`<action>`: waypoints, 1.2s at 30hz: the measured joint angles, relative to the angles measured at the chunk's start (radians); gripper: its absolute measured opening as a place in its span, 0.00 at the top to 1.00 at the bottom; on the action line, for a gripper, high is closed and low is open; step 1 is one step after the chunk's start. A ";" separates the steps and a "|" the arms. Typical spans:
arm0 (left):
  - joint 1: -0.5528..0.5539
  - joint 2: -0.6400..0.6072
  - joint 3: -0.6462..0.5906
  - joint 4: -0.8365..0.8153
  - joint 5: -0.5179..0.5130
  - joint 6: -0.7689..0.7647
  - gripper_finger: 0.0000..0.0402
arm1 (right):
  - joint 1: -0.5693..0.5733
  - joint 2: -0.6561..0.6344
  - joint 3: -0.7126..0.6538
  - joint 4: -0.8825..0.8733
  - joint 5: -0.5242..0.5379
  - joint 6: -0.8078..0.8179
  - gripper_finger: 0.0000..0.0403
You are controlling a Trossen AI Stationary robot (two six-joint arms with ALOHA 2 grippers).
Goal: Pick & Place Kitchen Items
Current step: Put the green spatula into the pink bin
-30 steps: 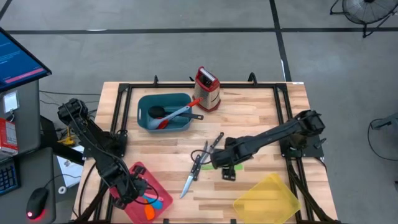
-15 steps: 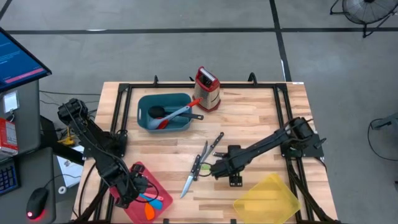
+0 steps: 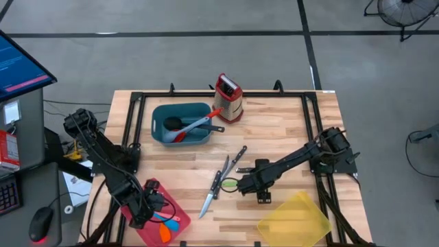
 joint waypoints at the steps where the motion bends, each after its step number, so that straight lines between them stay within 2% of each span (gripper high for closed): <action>1: 0.000 0.000 0.000 0.000 -0.001 -0.012 0.42 | 0.000 -0.001 -0.010 0.012 -0.002 0.001 0.10; 4: 0.000 0.000 0.000 0.000 -0.004 -0.026 0.42 | -0.007 -0.002 -0.024 0.024 -0.005 0.004 0.16; 7: 0.000 0.000 0.000 0.000 -0.004 -0.026 0.42 | -0.027 -0.001 -0.032 0.032 -0.032 0.005 0.26; 11: 0.002 0.000 0.000 0.000 -0.003 -0.026 0.42 | -0.050 0.002 -0.035 0.042 -0.074 0.004 0.44; 17: 0.002 0.000 0.000 0.000 -0.003 -0.048 0.42 | -0.056 0.002 -0.036 0.050 -0.069 0.004 0.74; 20: 0.002 0.000 0.000 0.000 -0.003 -0.055 0.42 | -0.049 0.002 -0.036 0.053 -0.061 0.007 0.83; 28: 0.002 0.000 0.000 0.001 -0.002 -0.058 0.42 | -0.037 -0.019 -0.017 0.033 -0.036 0.027 0.86; 32: 0.003 0.000 0.000 0.001 0.001 -0.074 0.42 | -0.041 -0.059 -0.020 0.028 -0.005 0.062 0.91; 36: 0.003 -0.014 0.000 0.001 0.001 -0.090 0.42 | -0.041 -0.119 -0.019 0.009 0.007 0.097 0.91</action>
